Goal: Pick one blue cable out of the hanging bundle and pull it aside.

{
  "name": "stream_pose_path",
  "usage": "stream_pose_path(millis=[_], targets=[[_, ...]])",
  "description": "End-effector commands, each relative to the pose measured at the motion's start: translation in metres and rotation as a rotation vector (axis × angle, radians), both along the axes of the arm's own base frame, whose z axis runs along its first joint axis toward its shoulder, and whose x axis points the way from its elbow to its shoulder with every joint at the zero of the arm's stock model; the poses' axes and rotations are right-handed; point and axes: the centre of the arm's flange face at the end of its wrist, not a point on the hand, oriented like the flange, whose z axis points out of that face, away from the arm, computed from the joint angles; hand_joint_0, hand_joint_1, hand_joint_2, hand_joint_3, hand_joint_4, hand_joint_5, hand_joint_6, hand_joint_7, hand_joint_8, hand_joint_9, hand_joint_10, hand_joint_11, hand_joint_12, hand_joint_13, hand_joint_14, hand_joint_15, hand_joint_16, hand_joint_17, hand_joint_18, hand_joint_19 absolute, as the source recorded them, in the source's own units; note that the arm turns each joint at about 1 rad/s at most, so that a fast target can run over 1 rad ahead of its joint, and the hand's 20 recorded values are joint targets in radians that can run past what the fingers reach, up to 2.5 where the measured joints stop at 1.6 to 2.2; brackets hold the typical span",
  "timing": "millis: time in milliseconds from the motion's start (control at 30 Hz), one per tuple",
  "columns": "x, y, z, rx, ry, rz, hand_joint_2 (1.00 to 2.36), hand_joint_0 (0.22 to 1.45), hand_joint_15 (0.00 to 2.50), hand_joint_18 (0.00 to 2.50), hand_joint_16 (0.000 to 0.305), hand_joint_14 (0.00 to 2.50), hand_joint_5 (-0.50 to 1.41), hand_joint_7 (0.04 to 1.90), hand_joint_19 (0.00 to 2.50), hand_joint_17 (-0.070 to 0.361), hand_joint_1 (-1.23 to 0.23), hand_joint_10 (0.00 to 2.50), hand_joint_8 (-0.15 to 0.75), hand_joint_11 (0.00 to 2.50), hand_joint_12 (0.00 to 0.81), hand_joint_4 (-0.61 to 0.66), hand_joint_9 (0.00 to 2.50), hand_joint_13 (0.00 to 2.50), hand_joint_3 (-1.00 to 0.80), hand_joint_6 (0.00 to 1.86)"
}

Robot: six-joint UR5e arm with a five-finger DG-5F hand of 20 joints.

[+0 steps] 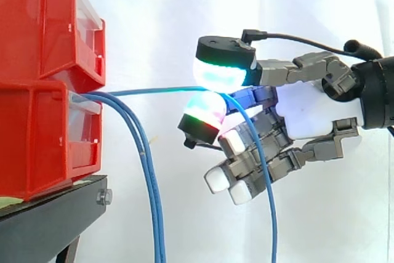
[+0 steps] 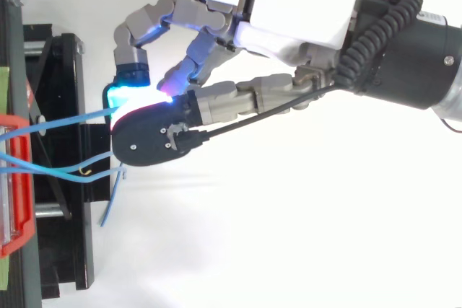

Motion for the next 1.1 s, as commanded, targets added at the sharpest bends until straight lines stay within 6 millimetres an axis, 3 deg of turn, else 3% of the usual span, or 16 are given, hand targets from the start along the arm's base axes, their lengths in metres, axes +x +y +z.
stream_pose_path(millis=[0, 233, 467, 567, 833, 1067], targets=[[0.0000, -0.0001, 0.0003, -0.003, -0.001, 0.000, 1.00, 0.48, 0.45, 0.75, 0.053, 0.02, -0.12, 1.11, 0.43, 0.118, -0.55, 0.02, 0.284, 0.64, 0.400, 0.07, 1.09, 0.85, -0.48, 0.84], [0.0000, -0.0001, 0.0003, 0.002, -0.002, -0.001, 1.00, 0.52, 0.45, 0.72, 0.051, 0.02, -0.10, 1.11, 0.47, 0.114, -0.38, 0.02, 0.277, 0.63, 0.387, 0.06, 1.11, 0.84, -0.47, 0.78], [-0.0003, -0.0001, -0.0004, 0.002, 0.000, -0.001, 1.02, 0.57, 0.47, 0.72, 0.048, 0.02, -0.10, 1.23, 0.48, 0.108, -0.57, 0.02, 0.275, 0.65, 0.379, 0.05, 1.11, 0.86, -0.21, 0.77], [-0.0003, -0.0001, -0.0004, 0.002, 0.000, -0.001, 1.02, 0.56, 0.46, 0.76, 0.052, 0.02, -0.12, 1.20, 0.45, 0.117, -0.63, 0.02, 0.295, 0.65, 0.399, 0.08, 1.12, 0.88, -0.14, 0.82], [-0.0001, -0.0001, -0.0003, 0.000, -0.001, -0.001, 1.02, 0.57, 0.45, 0.78, 0.056, 0.02, -0.13, 1.15, 0.42, 0.125, -0.71, 0.02, 0.302, 0.65, 0.413, 0.09, 1.08, 0.87, -0.07, 0.88], [-0.0001, -0.0001, -0.0003, 0.000, -0.001, -0.001, 1.02, 0.59, 0.45, 0.76, 0.053, 0.02, -0.14, 1.22, 0.42, 0.119, -0.74, 0.02, 0.289, 0.67, 0.398, 0.07, 1.06, 0.85, -0.05, 0.88]])
